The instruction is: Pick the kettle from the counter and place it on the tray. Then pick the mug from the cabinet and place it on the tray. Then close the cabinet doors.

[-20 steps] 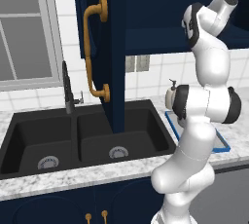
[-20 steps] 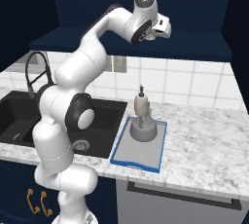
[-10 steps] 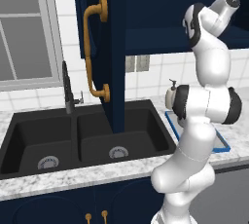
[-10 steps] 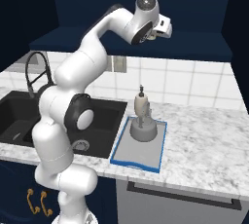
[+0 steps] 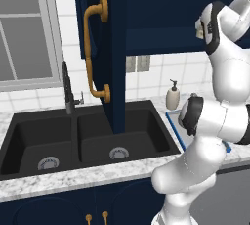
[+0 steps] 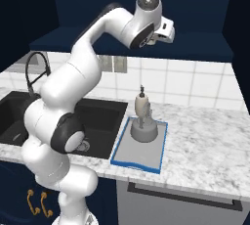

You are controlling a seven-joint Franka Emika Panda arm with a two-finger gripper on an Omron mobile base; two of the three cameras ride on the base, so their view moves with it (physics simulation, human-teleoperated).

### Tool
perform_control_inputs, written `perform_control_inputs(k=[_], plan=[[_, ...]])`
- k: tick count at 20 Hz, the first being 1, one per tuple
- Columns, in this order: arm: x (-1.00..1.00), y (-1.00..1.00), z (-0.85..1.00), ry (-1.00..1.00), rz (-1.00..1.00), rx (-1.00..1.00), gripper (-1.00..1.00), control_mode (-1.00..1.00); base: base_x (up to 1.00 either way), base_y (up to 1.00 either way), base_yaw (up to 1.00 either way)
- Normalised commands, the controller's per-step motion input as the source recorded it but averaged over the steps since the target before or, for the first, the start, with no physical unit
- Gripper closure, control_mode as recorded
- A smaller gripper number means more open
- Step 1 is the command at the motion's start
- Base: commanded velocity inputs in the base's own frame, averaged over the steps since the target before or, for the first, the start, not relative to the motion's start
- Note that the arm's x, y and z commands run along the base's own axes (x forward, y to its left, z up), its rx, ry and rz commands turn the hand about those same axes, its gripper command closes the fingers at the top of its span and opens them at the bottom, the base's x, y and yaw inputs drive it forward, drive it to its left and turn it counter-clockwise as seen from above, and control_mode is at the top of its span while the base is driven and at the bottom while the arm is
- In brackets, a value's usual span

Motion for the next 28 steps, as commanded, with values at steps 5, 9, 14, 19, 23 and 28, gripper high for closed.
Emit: perform_control_inputs(k=[5, 9, 14, 19, 23, 28], plan=[[-1.00, 0.01, -0.04, -0.04, 0.01, 0.00, 1.00, -1.00, 0.00, 0.00, 0.00], [-1.00, 0.09, -0.18, -0.03, 0.03, 0.00, 1.00, -1.00, 0.00, 0.00, 0.00], [-0.99, 0.12, -0.34, 0.00, 0.04, -0.02, 1.00, -1.00, 0.00, 0.00, 0.00], [-0.83, 0.10, -0.54, 0.00, 0.04, -0.06, 1.00, -1.00, 0.00, 0.00, 0.00], [-0.58, 0.01, -0.67, 0.00, 0.08, -0.04, 1.00, -1.00, 0.00, 0.00, 0.00], [-0.32, 0.00, -0.81, 0.00, 0.07, -0.03, 1.00, -1.00, 0.00, 0.00, 0.00]])
